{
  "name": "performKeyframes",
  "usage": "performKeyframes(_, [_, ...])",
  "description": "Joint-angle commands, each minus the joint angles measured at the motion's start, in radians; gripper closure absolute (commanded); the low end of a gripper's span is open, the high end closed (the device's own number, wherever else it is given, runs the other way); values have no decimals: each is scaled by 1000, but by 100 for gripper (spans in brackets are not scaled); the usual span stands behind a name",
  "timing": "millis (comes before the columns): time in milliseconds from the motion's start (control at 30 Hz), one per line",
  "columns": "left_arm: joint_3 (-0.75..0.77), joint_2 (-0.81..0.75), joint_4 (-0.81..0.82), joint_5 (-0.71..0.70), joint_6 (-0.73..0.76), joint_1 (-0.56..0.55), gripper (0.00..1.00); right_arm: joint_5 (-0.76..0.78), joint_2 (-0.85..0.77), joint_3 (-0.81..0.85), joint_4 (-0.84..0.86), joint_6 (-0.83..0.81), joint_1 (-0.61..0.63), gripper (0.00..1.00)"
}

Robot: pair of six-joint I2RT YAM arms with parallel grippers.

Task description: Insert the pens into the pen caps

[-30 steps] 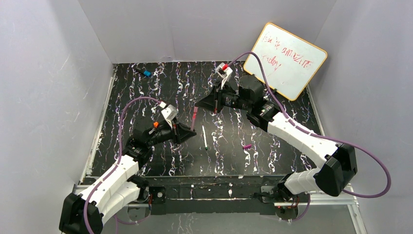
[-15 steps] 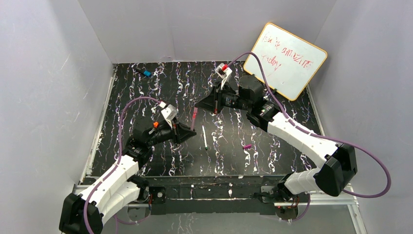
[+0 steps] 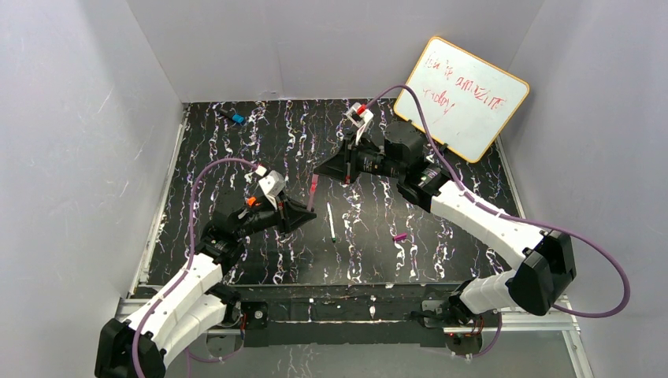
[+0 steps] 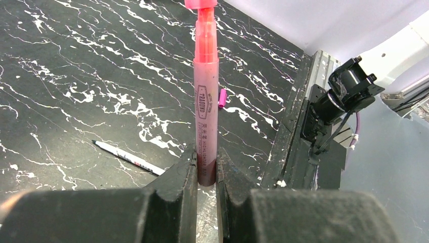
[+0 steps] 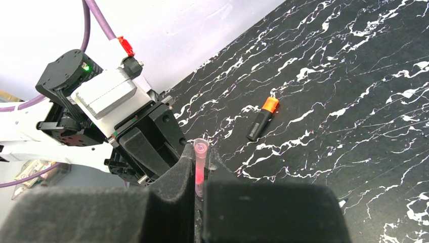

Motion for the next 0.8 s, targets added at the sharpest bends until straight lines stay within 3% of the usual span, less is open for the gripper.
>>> performKeyframes(0, [42,-29,15,15,22,1,100,-9,4,-7,38,2,2,99])
performKeyframes(333, [66,-7,41,4,19,1,100,2,-13,-34,18,-9,17,99])
performKeyframes(767, [194,134,54,16,90,25,100,61,-65,-65,-66,-62,97,99])
